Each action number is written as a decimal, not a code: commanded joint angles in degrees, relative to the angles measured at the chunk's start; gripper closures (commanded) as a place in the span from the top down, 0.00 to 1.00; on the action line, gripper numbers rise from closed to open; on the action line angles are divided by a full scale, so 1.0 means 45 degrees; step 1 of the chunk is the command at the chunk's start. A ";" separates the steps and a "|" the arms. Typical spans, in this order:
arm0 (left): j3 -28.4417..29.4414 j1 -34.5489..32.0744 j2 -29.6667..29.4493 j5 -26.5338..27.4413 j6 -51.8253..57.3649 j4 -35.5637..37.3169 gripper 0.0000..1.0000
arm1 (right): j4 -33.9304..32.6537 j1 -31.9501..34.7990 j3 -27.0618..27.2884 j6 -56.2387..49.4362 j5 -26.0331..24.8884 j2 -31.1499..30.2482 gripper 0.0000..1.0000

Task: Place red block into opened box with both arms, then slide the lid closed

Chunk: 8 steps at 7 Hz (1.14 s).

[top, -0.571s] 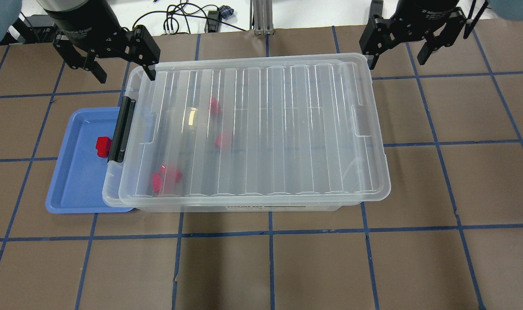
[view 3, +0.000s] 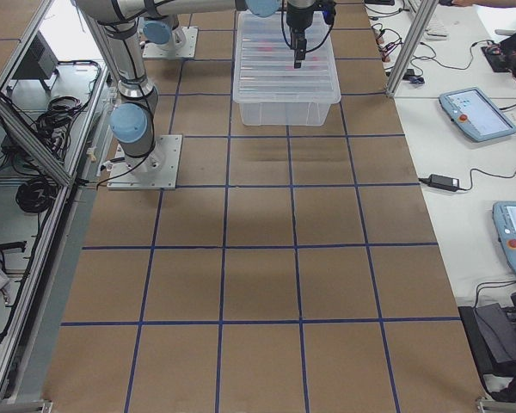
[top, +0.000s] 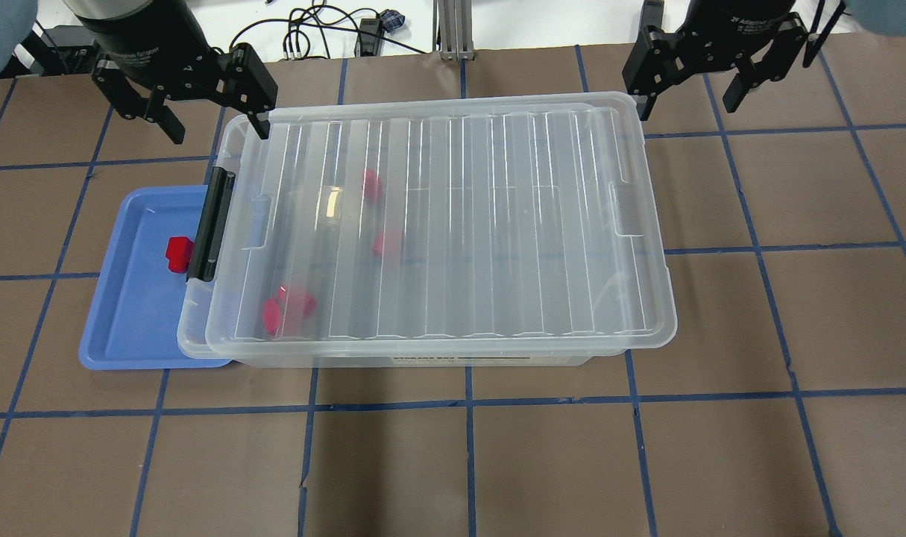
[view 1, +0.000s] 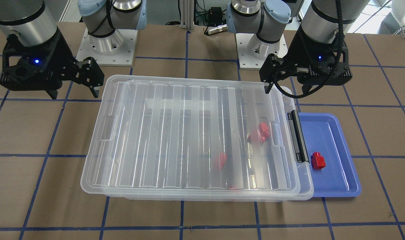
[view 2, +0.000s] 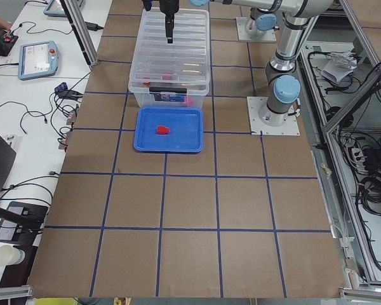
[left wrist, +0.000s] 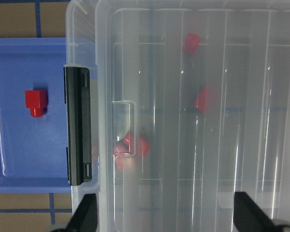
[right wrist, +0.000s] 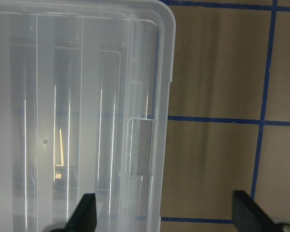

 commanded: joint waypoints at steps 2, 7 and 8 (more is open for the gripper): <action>-0.0008 0.0000 0.0000 0.0000 0.0000 -0.0005 1.00 | -0.0002 -0.0021 0.0033 0.0000 -0.0019 0.0019 1.00; -0.0008 0.0000 0.0000 0.0000 0.0000 -0.0005 1.00 | -0.2376 0.0018 0.1941 -0.0195 -0.0155 0.0994 1.00; -0.0008 0.0000 0.0000 0.0019 0.0000 -0.0005 1.00 | -0.2327 -0.0021 0.2354 -0.0253 -0.0156 0.1190 1.00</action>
